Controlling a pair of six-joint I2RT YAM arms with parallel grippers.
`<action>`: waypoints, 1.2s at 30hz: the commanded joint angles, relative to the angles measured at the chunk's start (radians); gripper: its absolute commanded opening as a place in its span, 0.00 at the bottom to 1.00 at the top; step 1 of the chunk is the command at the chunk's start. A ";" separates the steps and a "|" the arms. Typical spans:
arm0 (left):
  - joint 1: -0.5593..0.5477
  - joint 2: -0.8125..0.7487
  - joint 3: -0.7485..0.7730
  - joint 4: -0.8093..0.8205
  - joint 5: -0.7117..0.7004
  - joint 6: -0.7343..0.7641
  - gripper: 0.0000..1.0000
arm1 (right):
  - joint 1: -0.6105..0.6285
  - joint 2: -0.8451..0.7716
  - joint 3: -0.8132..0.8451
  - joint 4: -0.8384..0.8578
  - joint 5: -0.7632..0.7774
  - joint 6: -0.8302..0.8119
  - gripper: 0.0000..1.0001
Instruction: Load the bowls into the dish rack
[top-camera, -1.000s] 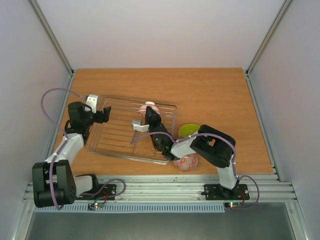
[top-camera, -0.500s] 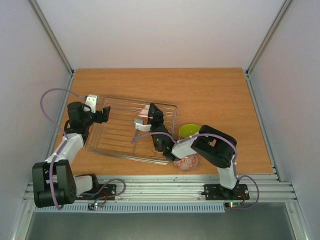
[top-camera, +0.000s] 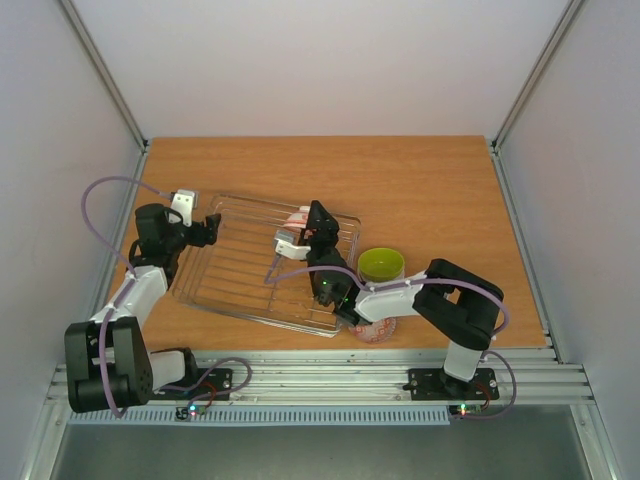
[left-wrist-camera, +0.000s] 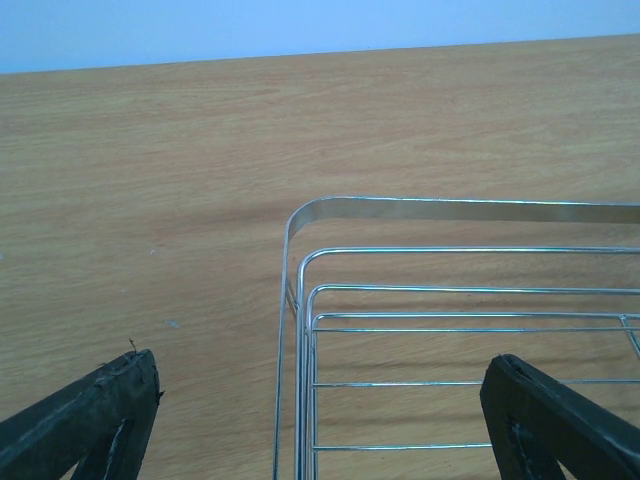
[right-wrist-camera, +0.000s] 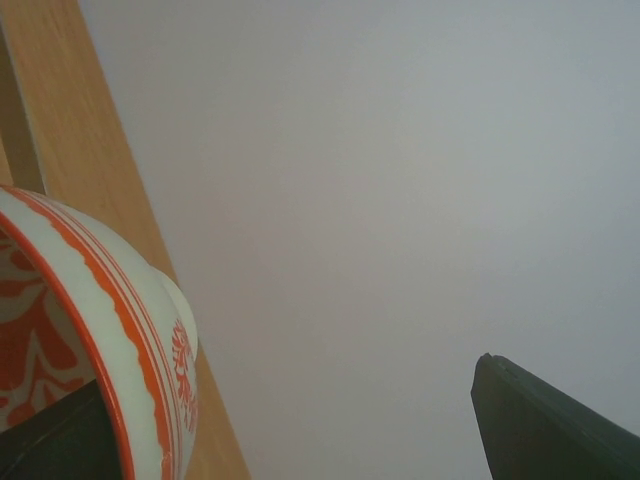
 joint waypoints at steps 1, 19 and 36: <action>0.006 0.007 0.006 0.024 -0.004 -0.001 0.89 | 0.014 -0.007 -0.006 0.034 0.020 0.056 0.85; 0.007 0.028 0.006 0.031 -0.006 0.003 0.89 | 0.022 0.071 -0.002 -0.133 0.022 0.231 0.88; 0.007 0.028 0.006 0.033 -0.007 0.004 0.88 | 0.059 -0.142 0.031 -0.718 -0.087 0.611 0.91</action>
